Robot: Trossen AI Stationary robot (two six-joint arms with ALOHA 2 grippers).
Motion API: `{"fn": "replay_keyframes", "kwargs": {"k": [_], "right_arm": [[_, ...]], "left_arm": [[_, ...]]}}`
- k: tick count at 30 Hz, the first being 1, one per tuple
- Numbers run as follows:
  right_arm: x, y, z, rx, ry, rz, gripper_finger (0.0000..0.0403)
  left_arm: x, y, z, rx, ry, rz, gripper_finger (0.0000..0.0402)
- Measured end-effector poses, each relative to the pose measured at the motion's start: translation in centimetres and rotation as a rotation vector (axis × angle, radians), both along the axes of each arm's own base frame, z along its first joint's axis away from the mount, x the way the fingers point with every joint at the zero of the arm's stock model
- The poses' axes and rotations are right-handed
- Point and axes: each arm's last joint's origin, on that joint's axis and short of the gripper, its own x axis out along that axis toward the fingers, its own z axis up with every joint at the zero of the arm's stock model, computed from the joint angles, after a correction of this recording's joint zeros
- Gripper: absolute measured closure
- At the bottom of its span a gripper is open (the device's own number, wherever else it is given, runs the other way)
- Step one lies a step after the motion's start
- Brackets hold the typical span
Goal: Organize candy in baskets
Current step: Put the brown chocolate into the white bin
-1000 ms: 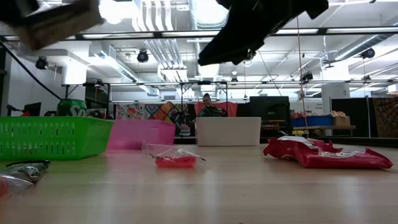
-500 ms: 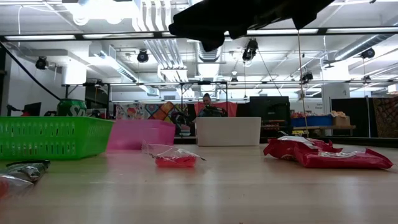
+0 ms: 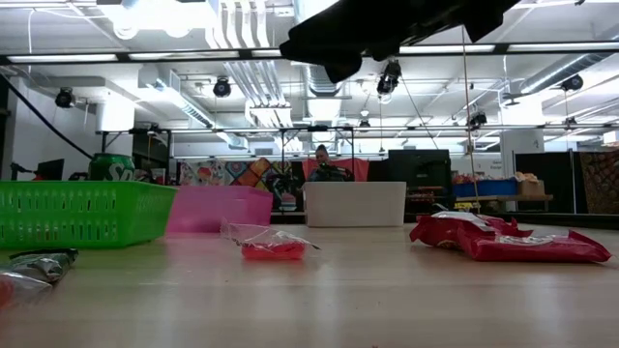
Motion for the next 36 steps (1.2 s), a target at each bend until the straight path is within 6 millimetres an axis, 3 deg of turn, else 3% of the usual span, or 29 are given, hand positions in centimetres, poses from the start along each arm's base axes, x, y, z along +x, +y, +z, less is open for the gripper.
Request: {"fn": "replay_keyframes", "kwargs": {"k": [8, 22, 29, 36], "right_arm": [[0.2, 0.0, 0.5, 0.061, -0.090, -0.014, 0.0280], [0.5, 0.1, 1.1, 0.174, -0.155, -0.031, 0.0275], [0.6, 0.4, 2.0, 0.278, -0.188, 0.015, 0.0210], [0.9, 0.4, 2.8, 0.301, -0.224, 0.016, 0.0143]], "left_arm": [[-2.5, 2.1, -2.2, -0.102, -0.149, 0.026, 0.0401], [-3.7, 2.8, -4.7, -0.138, -0.083, -0.029, 0.0402], [-4.1, 3.2, -5.9, -0.188, -0.033, -0.020, 0.0401], [-2.6, 3.0, -5.8, -0.141, -0.050, 0.010, 0.0401]]}}
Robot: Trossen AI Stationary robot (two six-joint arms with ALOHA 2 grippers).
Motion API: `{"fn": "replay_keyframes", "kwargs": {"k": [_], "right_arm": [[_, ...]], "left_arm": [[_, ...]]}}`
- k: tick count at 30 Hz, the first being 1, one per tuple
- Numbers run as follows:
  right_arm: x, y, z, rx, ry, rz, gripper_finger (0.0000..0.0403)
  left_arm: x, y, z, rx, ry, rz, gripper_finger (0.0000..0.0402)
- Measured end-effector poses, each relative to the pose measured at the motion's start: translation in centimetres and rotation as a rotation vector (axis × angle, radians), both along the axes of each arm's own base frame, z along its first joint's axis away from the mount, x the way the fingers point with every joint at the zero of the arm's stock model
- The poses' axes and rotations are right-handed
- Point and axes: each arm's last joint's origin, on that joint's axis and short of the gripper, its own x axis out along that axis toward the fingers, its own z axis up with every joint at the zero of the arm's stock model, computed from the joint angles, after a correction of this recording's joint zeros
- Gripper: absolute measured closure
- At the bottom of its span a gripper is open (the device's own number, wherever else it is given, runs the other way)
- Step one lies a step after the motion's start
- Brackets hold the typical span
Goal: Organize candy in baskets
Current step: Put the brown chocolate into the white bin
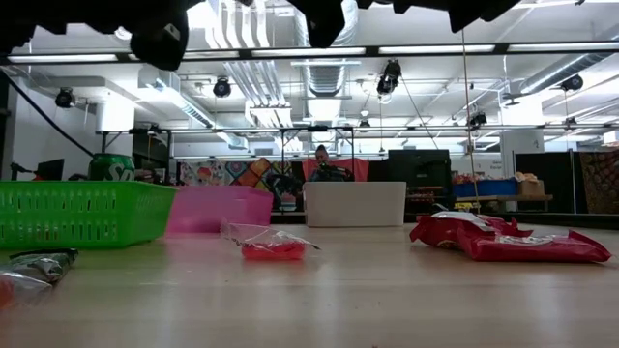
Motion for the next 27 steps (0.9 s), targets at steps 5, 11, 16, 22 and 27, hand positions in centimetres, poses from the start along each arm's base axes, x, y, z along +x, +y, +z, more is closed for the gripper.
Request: {"fn": "replay_keyframes", "kwargs": {"k": [5, 11, 16, 22, 27], "right_arm": [[0.0, 0.1, 0.0, -0.013, -0.008, 0.049, 0.0134], [-0.1, 0.4, 0.0, -0.047, -0.024, 0.078, 0.0156], [-0.1, 0.4, 0.2, -0.047, -0.041, 0.079, 0.0198], [-0.1, 0.4, 0.3, -0.061, -0.058, 0.079, 0.0253], [-0.1, 0.4, 0.3, -0.069, -0.061, 0.079, 0.0317]], "left_arm": [[1.3, -0.1, 0.7, 0.024, -0.027, 0.023, 0.0401], [1.9, -0.2, 1.3, 0.020, -0.046, 0.033, 0.0401], [2.0, 0.1, 1.2, 0.010, -0.043, 0.045, 0.0401], [2.4, 0.4, 1.5, -0.004, -0.049, 0.062, 0.0401], [2.4, 0.4, 1.5, -0.003, -0.050, 0.061, 0.0401]]}}
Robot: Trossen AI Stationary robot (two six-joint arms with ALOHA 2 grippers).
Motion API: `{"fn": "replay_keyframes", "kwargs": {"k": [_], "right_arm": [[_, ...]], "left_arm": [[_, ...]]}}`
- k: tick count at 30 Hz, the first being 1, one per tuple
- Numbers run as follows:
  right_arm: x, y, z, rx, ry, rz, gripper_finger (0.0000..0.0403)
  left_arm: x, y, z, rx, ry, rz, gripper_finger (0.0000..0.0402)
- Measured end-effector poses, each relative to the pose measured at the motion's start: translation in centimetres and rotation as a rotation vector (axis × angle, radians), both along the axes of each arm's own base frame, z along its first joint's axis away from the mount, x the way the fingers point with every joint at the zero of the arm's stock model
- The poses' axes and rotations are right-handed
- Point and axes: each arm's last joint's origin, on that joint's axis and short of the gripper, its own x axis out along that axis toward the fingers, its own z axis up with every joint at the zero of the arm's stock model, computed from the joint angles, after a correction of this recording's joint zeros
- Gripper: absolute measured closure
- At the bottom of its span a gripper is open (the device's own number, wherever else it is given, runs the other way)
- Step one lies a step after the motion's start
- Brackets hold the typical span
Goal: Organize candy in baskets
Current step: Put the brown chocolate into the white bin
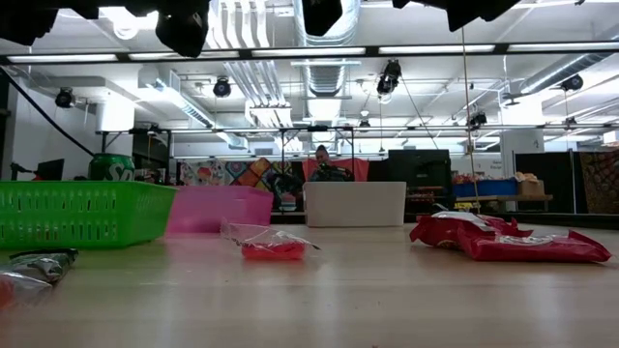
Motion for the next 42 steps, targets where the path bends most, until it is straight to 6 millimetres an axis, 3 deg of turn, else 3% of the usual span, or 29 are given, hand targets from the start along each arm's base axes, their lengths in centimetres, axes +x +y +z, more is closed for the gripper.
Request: {"fn": "replay_keyframes", "kwargs": {"k": [5, 17, 22, 26, 31, 38, 42], "right_arm": [[0.0, 0.0, 0.0, -0.011, -0.002, 0.004, 0.0382], [-0.9, -1.3, 1.1, -0.025, 0.071, -0.048, 0.0382], [-1.7, -3.4, 1.1, -0.129, 0.212, -0.317, 0.0382], [-2.1, -6.5, 0.4, -0.293, 0.363, -0.676, 0.0382], [-3.0, -12.2, -0.8, -0.406, 0.512, -1.038, 0.0382], [-5.0, -21.3, -1.3, -0.177, 0.567, -1.150, 0.0381], [-6.1, -25.0, -1.6, -0.009, 0.553, -1.148, 0.0363]], "left_arm": [[0.0, 0.0, 0.0, -0.007, 0.003, 0.000, 0.0398], [-1.2, 0.9, 1.3, -0.018, 0.079, 0.151, 0.0275], [-2.6, 1.8, 2.0, -0.035, 0.187, 0.180, 0.0243], [-3.8, 2.6, 2.8, -0.100, 0.228, 0.200, 0.0238], [-4.9, 3.4, 3.3, -0.136, 0.268, 0.245, 0.0237], [-5.2, 3.7, 3.3, -0.130, 0.276, 0.304, 0.0237], [-4.9, 3.6, 2.7, -0.111, 0.292, 0.321, 0.0237]]}}
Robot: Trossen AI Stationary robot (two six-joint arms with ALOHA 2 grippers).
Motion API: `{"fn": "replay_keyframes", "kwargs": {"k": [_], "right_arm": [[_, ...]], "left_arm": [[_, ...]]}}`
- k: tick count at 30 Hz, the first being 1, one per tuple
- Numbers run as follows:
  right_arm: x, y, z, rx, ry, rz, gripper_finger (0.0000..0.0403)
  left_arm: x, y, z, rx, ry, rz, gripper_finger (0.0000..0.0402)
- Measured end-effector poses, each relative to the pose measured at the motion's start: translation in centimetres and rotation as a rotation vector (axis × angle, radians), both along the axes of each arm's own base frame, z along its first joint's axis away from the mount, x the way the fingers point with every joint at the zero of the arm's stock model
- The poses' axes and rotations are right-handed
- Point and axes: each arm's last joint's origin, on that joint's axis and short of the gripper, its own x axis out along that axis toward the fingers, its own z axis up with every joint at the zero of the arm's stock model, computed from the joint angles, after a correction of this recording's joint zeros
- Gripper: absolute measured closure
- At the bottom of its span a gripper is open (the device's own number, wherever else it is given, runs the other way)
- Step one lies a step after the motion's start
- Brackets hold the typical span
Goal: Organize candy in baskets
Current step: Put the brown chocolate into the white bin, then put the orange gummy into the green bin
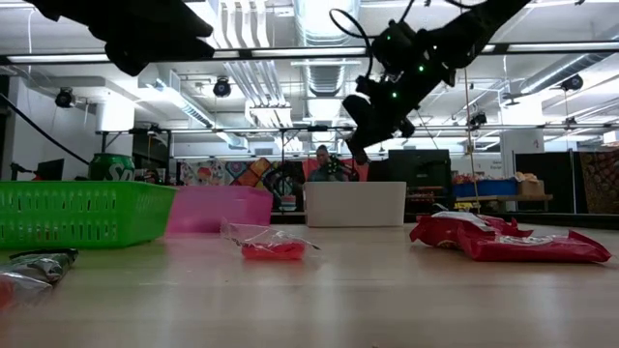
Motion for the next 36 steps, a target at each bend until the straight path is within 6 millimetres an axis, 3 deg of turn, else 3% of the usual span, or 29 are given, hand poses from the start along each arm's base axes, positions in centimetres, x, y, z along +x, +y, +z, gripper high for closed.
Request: {"fn": "replay_keyframes", "kwargs": {"k": [6, 13, 18, 25, 36], "right_arm": [[-0.4, -1.8, -1.2, 0.036, 0.014, -0.039, 0.0296], [-0.5, -1.2, -0.6, 0.070, -0.015, -0.024, 0.0233], [-0.3, 1.3, 1.6, 0.095, -0.100, 0.126, 0.0217], [-0.5, 6.4, 4.2, 0.100, -0.109, 0.283, 0.0216], [-0.8, 12.7, 5.8, 0.141, -0.124, 0.461, 0.0216]], "left_arm": [[0.3, -0.2, -0.6, 0.014, 0.022, 0.000, 0.0237], [0.9, -0.6, -1.2, -0.001, 0.017, 0.004, 0.0237], [1.7, -1.2, -2.2, -0.016, 0.024, -0.051, 0.0237], [3.0, -2.2, -4.7, 0.031, 0.066, -0.092, 0.0237], [7.6, -4.0, -7.9, 0.156, 0.182, -0.130, 0.0237]]}}
